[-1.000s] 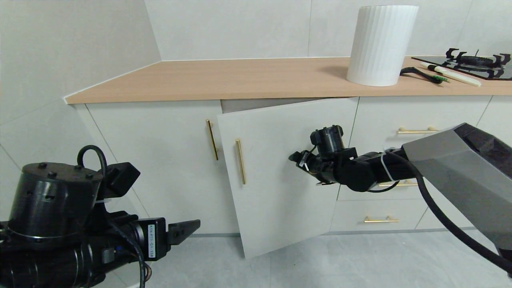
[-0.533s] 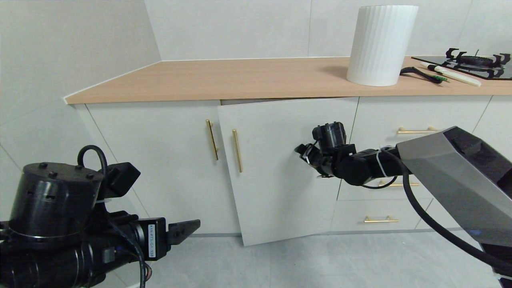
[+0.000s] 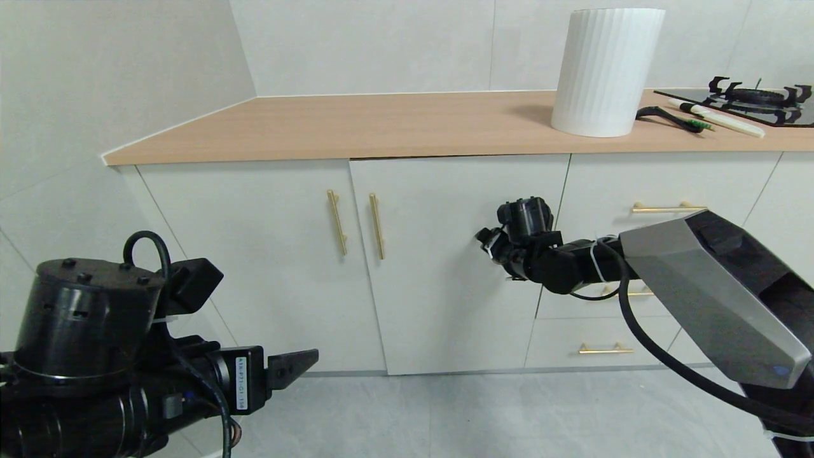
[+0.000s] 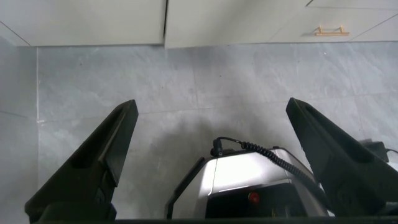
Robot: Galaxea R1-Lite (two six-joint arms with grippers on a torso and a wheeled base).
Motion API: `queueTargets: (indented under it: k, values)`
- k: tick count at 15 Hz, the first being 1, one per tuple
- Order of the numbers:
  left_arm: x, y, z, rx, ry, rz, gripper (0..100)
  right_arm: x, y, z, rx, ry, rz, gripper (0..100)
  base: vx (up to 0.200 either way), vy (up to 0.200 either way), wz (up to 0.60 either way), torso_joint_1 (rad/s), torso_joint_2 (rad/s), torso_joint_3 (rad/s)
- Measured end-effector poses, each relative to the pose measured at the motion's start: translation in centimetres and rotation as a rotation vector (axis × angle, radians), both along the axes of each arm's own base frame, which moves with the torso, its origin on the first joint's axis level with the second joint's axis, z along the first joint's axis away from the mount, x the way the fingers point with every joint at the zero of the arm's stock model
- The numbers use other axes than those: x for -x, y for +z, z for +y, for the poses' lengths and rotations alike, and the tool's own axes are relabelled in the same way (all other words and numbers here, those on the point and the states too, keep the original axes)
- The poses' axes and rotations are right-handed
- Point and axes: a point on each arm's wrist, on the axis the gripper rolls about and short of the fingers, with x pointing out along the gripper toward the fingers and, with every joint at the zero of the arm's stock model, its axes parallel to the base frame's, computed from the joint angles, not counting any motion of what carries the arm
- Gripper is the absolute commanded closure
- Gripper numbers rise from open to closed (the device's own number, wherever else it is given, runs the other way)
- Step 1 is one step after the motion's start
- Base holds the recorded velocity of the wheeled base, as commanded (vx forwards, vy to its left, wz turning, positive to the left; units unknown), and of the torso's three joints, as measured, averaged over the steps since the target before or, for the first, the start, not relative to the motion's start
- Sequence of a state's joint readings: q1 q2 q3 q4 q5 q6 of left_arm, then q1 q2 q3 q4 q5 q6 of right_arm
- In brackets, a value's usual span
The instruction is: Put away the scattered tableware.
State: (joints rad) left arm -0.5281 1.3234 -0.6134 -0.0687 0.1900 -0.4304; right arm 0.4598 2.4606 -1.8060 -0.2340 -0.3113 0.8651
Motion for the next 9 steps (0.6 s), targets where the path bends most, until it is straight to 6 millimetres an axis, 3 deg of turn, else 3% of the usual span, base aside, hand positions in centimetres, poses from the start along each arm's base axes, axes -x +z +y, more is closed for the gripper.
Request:
queueTargets:
  k: [9]
  values:
    - [0.02,-0.04,0.01,-0.001,0.0,0.001,0,-0.75,-0.61,-0.72,0.01,-0.033,0.003,0,0.0,0.0,0.0,0.0,0.0,0.0]
